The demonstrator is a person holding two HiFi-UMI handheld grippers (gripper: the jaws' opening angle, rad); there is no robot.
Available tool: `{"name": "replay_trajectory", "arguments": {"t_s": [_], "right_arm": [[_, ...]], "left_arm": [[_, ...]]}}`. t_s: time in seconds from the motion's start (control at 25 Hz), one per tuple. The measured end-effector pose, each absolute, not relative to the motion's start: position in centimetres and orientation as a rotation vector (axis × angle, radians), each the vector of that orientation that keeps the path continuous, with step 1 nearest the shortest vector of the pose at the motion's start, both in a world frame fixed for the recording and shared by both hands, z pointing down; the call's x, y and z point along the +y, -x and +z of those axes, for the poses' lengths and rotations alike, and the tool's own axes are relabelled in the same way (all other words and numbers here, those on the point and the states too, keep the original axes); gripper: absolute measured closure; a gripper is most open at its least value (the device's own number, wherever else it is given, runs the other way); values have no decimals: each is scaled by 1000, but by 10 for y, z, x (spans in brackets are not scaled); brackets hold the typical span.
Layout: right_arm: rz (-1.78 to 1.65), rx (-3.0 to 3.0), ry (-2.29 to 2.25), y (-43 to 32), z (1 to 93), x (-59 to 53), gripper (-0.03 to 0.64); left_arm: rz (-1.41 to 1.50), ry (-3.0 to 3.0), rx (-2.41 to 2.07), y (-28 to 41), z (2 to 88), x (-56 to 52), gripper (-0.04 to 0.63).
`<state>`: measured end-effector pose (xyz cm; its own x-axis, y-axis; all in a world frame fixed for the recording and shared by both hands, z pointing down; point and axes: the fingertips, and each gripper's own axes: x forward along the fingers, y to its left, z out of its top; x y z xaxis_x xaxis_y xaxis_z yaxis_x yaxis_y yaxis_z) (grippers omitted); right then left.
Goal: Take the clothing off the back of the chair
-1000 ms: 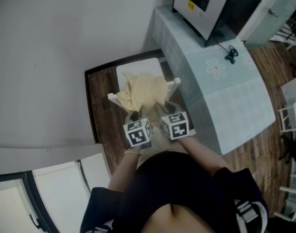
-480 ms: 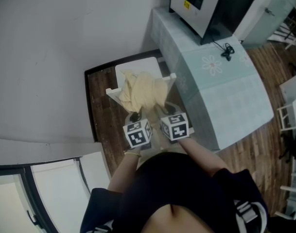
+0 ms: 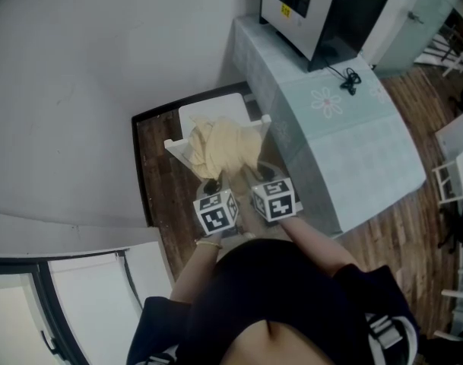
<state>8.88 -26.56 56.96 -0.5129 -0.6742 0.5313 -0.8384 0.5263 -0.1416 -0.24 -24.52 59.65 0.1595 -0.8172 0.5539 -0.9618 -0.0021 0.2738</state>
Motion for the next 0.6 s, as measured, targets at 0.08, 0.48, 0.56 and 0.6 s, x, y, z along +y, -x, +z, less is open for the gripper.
{"name": "replay_trajectory", "arguments": {"t_s": [0.08,0.48,0.56,0.6], "right_arm": [[540,-2358,-1242,-87,567,-264,522],[543,-2354,-1276,-78,563,-244,522],[539,-2355,-1290,-77,561,-236,522],[538,-2352,-1298,-77,560,-232,522]], "left_arm": [[309,-1851,-1689,4,595,-244,532],[298,-1865,-1676,14,590,-226,532],[297,-1873,-1670,15,588,-219,532],[297,-1879,-1666,16,587,-216,532]]}}
